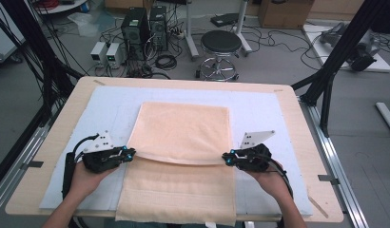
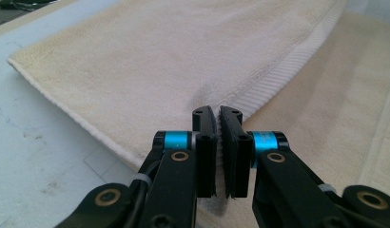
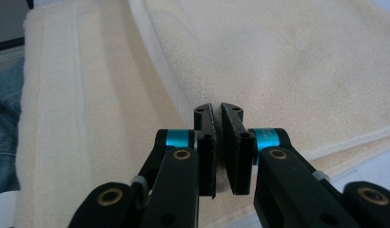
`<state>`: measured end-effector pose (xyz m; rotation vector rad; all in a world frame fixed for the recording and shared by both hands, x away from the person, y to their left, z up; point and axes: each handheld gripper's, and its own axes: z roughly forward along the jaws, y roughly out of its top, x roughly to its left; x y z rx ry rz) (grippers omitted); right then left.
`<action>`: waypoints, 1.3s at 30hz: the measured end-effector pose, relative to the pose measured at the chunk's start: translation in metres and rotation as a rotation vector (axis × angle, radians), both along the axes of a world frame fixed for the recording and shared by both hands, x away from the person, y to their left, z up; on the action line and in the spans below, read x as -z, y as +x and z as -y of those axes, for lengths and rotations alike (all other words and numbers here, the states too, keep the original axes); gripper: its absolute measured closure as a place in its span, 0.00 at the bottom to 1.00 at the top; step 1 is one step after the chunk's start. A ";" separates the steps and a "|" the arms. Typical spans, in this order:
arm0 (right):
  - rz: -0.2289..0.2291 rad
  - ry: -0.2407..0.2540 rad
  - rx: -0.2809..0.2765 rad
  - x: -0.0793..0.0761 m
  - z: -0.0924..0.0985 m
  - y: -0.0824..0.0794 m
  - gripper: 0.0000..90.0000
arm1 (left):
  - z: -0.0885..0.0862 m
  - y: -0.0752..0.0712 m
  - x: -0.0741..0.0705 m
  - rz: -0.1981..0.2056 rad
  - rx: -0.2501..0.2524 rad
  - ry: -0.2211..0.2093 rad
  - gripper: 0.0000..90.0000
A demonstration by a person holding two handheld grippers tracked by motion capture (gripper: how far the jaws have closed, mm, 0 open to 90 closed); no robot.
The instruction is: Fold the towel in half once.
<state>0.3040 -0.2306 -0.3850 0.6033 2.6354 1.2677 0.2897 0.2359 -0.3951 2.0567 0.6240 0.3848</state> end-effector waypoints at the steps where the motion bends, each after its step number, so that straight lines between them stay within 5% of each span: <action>1: 0.001 0.003 -0.005 -0.002 0.001 0.000 0.94 | 0.000 -0.001 -0.001 0.002 0.003 0.002 0.94; 10: 0.005 0.034 -0.044 -0.014 0.007 -0.023 0.94 | 0.001 -0.034 -0.010 0.028 0.029 0.024 0.94; 18: 0.017 0.038 -0.112 -0.022 0.011 -0.073 0.94 | 0.001 -0.091 -0.021 0.057 0.078 0.047 0.94; 21: -0.012 0.046 -0.171 -0.024 0.009 -0.094 0.94 | -0.001 -0.108 -0.018 0.049 0.105 0.057 0.93; 23: -0.035 0.044 -0.213 -0.021 0.008 -0.104 0.87 | -0.002 -0.114 -0.013 0.041 0.112 0.058 0.84; 24: -0.056 0.048 -0.222 -0.018 0.008 -0.105 0.80 | -0.002 -0.115 -0.011 0.033 0.112 0.053 0.80; 30: -0.051 0.031 -0.183 -0.012 0.009 -0.090 0.74 | 0.000 -0.099 -0.005 0.013 0.107 0.047 0.73; 39: -0.028 0.011 -0.023 -0.004 0.009 -0.034 0.63 | 0.002 -0.047 0.000 -0.011 0.032 0.012 0.62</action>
